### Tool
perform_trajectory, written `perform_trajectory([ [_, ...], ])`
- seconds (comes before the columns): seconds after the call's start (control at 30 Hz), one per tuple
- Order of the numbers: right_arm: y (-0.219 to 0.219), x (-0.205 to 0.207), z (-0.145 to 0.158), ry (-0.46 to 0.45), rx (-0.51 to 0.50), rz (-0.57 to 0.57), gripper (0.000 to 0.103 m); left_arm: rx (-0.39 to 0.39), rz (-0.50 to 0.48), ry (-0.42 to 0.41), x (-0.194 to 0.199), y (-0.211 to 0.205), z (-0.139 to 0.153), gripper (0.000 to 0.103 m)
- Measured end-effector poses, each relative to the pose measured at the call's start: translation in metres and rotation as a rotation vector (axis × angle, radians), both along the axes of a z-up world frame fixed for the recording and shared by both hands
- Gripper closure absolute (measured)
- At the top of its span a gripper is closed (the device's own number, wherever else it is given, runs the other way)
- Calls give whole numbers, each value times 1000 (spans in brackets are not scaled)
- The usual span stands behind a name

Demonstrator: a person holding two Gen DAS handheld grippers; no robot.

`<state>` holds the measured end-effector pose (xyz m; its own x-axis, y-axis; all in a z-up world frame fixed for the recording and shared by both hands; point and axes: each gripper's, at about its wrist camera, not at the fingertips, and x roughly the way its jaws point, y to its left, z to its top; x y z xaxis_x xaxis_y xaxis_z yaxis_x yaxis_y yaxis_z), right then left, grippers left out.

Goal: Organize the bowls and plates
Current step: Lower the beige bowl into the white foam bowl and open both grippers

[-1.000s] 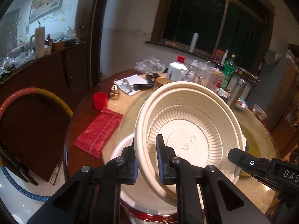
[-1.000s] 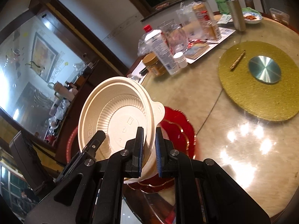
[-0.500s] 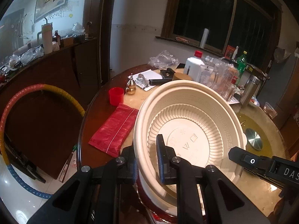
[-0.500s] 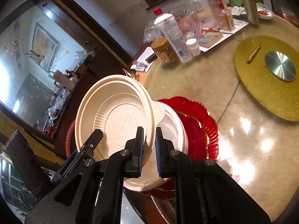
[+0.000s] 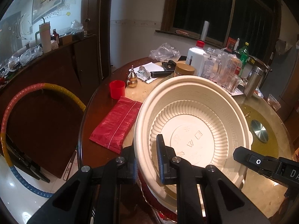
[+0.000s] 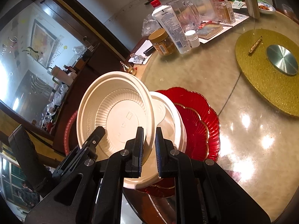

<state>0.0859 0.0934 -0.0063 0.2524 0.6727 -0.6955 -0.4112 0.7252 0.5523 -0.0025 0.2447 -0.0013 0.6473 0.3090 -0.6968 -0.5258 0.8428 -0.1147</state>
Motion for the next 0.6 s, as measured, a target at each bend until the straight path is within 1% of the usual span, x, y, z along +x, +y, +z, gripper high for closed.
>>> perform_trajectory([
  [0.3, 0, -3, -4, 1, -21, 9, 91, 14, -13, 28, 2, -2, -6, 88],
  [0.6, 4, -4, -6, -24, -78, 44, 91, 28, -35, 59, 2, -5, -13, 86],
])
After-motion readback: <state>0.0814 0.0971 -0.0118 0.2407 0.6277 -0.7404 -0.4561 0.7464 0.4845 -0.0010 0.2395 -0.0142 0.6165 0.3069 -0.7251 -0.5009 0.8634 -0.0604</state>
